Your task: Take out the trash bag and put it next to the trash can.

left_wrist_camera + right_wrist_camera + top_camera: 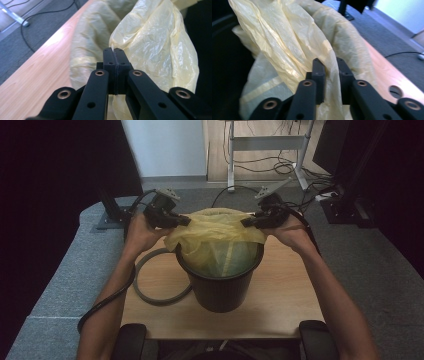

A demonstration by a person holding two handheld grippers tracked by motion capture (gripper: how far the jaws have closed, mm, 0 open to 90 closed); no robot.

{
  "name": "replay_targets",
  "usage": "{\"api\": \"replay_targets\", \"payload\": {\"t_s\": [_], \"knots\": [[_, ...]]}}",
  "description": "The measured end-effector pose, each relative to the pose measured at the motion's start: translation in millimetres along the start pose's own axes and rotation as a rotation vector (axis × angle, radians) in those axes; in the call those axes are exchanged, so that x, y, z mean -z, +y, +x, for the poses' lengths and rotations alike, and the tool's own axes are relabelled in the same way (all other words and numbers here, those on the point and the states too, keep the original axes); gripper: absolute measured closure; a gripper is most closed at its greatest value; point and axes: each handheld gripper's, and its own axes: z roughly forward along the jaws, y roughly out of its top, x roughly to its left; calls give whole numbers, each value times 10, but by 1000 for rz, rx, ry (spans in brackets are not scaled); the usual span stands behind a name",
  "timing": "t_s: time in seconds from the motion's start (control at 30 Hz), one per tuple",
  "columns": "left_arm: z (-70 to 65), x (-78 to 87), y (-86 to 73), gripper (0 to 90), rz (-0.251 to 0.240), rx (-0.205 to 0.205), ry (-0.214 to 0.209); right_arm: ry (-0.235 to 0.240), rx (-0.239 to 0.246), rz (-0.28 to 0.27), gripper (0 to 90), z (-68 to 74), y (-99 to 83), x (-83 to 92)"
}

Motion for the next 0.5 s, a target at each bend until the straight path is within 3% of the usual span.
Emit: {"api": "replay_targets", "payload": {"t_s": [0.07, 0.17, 0.27, 0.37, 0.4, 0.43, 0.5], "knots": [[17, -26, 7, 886, 3, 2, 4, -61, 8, 2, 605, -20, 8, -30], [88, -137, 5, 630, 4, 31, 26, -134, -14, 8, 391, -88, -2, -88], [137, -186, -21, 498, 18, 48, 29, -158, -38, 43, 256, -158, -41, -164], [214, -270, -79, 472, 58, 94, 5, -149, -57, 72, 234, -208, -75, -236], [230, -293, -100, 497, 64, 103, -5, -147, -61, 79, 237, -216, -81, -257], [246, -325, -132, 533, 70, 116, -45, -143, -59, 86, 257, -225, -87, -280], [240, -335, -140, 621, 64, 117, -61, -128, -56, 98, 353, -230, -104, -323]]}}
